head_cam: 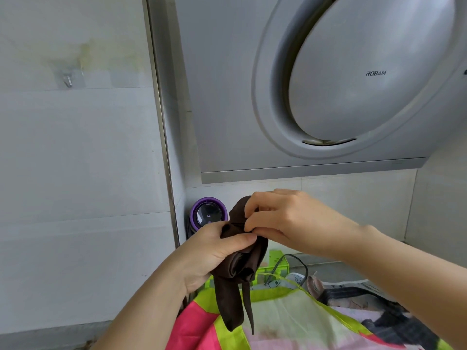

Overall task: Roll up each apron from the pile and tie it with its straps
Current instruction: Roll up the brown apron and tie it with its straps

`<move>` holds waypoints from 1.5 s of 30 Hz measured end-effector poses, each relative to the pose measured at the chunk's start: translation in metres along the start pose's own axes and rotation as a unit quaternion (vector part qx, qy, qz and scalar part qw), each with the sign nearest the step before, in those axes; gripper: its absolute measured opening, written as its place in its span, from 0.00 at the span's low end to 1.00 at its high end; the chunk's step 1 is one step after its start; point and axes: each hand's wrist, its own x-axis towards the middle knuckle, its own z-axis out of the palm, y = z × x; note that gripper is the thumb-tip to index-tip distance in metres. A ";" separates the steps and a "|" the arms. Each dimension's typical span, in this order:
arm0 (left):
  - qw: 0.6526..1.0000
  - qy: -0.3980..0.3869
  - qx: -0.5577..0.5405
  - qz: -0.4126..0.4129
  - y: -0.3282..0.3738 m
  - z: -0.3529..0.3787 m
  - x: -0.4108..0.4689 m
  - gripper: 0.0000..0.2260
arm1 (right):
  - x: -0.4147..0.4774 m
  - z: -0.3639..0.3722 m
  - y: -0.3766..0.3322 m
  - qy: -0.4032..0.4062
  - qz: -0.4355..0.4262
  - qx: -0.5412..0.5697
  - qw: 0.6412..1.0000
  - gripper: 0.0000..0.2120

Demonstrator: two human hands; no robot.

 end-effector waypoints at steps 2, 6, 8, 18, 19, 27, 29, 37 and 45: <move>0.999 -0.016 -0.029 -0.016 0.001 -0.001 -0.002 0.10 | 0.000 0.003 0.001 0.023 -0.035 -0.033 0.999 0.07; 0.990 -0.042 -0.124 -0.050 0.000 -0.003 -0.005 0.11 | -0.004 0.010 -0.003 0.089 0.005 0.041 0.995 0.06; 0.982 -0.066 -0.171 -0.054 -0.003 -0.006 -0.003 0.17 | -0.006 0.012 -0.006 0.111 0.046 0.129 0.984 0.03; 0.981 -0.008 -0.195 -0.003 -0.006 0.005 0.000 0.12 | -0.020 0.020 -0.022 0.155 0.254 0.445 0.845 0.03; 0.984 0.011 -0.175 0.012 -0.008 0.005 0.002 0.13 | -0.022 0.021 -0.022 0.151 0.263 0.433 0.849 0.03; 0.926 0.128 0.281 0.219 -0.021 0.028 0.013 0.27 | -0.022 0.042 -0.023 0.112 0.404 0.669 0.613 0.27; 0.930 0.060 0.295 0.211 -0.026 0.023 0.014 0.34 | -0.022 0.041 -0.025 0.102 0.407 0.660 0.623 0.16; 0.953 -0.069 0.293 0.036 -0.027 -0.026 0.016 0.22 | -0.039 0.032 -0.010 0.156 0.473 0.669 0.551 0.32; 0.970 -0.093 0.223 -0.013 -0.034 -0.003 0.017 0.25 | -0.042 0.023 -0.010 0.161 0.491 0.646 0.561 0.21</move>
